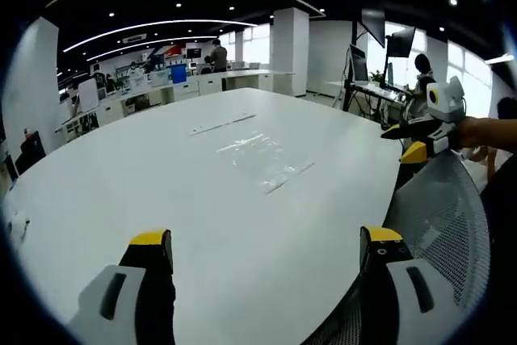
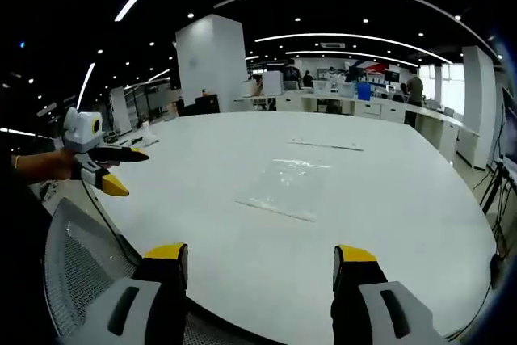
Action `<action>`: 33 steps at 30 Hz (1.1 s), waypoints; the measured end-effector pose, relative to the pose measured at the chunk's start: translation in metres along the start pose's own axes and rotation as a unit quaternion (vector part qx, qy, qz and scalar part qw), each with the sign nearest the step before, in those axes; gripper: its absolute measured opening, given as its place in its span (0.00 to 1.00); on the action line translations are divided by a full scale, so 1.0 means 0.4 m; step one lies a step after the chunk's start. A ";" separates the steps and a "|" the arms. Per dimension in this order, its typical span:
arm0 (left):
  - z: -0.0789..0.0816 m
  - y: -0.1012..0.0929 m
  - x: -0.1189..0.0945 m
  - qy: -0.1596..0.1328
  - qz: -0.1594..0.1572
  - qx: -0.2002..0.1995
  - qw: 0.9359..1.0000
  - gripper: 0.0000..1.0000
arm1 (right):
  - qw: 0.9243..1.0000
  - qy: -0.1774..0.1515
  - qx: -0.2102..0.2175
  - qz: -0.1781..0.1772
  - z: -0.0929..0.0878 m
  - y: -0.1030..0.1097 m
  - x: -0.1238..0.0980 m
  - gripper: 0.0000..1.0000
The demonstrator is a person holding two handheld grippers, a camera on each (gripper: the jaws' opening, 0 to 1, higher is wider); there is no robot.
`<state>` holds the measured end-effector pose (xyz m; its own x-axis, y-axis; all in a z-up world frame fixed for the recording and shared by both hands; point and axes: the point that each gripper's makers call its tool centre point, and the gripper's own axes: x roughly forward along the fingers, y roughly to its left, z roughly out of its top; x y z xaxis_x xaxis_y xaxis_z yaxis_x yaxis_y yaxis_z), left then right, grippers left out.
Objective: Open the resealable bag by pulling the two sides of the seal apart until the entire bag opening is separated and visibly accessible.
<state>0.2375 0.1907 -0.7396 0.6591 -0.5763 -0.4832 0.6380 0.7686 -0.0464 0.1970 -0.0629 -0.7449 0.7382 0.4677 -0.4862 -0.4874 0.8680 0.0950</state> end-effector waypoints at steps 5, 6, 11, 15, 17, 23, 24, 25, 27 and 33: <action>-0.003 0.000 0.000 0.002 -0.001 -0.002 1.000 0.94 | 1.000 -0.002 0.004 -0.002 0.002 -0.004 -0.001 0.72; -0.003 -0.001 0.000 0.002 -0.001 -0.002 1.000 0.94 | 1.000 -0.002 0.004 -0.002 0.001 -0.004 -0.001 0.72; -0.002 -0.002 0.005 0.003 -0.002 -0.004 1.000 0.94 | 1.000 0.002 -0.002 0.001 -0.001 0.003 0.003 0.72; 0.003 -0.008 0.010 0.002 -0.005 -0.004 1.000 0.94 | 1.000 0.004 -0.004 0.002 -0.001 0.005 0.005 0.72; 0.005 -0.011 0.012 0.001 -0.006 -0.003 1.000 0.94 | 1.000 0.005 -0.005 0.002 -0.002 0.004 0.004 0.72; 0.004 -0.013 0.014 0.003 -0.009 -0.002 1.000 0.93 | 1.000 0.002 -0.001 -0.001 -0.001 0.000 0.001 0.72; 0.004 -0.013 0.013 0.002 -0.008 -0.002 1.000 0.93 | 1.000 0.001 0.000 -0.001 0.000 -0.001 0.001 0.72; 0.004 -0.013 0.013 0.003 -0.008 -0.003 1.000 0.93 | 1.000 0.001 0.000 -0.002 0.000 -0.001 0.002 0.72; 0.004 -0.012 0.012 0.003 -0.008 -0.001 1.000 0.94 | 1.000 0.001 -0.001 -0.002 -0.001 -0.002 0.002 0.72; 0.005 -0.011 0.011 0.003 -0.008 0.001 1.000 0.94 | 1.000 -0.003 0.003 -0.003 0.003 -0.007 -0.004 0.72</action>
<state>0.2385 0.1841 -0.7398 0.6472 -0.5865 -0.4870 0.6491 0.7590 -0.0515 0.1979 -0.0658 -0.7434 0.7434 0.4636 -0.4821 -0.4801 0.8717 0.0979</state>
